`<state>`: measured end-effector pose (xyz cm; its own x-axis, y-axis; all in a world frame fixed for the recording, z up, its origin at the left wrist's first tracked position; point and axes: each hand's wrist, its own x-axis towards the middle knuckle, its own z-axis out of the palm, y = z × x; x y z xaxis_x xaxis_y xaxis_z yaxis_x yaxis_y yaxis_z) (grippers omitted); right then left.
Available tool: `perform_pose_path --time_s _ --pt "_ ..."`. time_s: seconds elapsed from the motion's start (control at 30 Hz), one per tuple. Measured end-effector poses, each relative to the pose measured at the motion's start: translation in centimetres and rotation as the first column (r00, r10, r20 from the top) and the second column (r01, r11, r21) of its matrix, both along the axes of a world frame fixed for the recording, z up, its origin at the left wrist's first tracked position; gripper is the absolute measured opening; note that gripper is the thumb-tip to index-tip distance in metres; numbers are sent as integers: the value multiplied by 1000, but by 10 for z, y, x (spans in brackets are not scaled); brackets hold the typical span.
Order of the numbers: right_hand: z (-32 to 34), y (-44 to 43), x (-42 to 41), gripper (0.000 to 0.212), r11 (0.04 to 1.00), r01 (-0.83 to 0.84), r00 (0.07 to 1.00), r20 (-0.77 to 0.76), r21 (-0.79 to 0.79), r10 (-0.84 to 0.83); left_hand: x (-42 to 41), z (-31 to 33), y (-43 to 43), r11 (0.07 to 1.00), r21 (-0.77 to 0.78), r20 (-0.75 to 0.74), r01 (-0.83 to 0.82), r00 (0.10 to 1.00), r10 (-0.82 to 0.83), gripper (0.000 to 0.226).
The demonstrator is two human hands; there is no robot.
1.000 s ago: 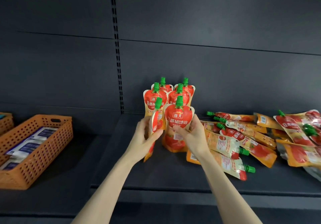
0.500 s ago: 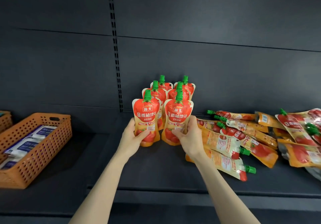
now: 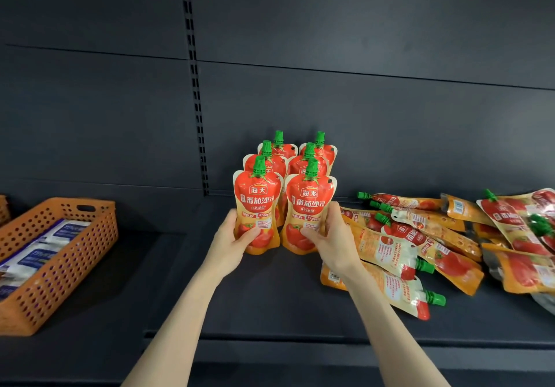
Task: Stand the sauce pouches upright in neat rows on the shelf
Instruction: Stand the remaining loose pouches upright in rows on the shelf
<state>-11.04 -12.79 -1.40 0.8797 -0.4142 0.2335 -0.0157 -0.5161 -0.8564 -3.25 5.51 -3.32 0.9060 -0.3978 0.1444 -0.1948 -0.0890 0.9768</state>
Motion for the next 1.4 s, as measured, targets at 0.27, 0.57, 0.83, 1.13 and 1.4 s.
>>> perform_pose_path --time_s 0.27,0.57,0.83,1.13,1.4 --pt "2 0 -10 52 999 14 1000 11 39 -14 -3 -6 1 981 140 83 -133 989 122 53" --pt "5 -40 -75 15 982 161 983 105 -95 -151 -84 5 -34 938 -19 405 -346 855 324 22" --pt "-10 -125 -112 32 920 56 990 -100 -387 -102 -145 -14 -122 893 405 473 -197 881 -20 48" --pt "-17 -159 -138 30 870 -123 975 -221 -478 16 -175 -19 -134 508 647 682 -568 730 -52 68" --pt "-29 -163 -165 52 903 -263 963 -153 -341 223 -194 -24 -118 521 694 644 -497 753 -138 87"
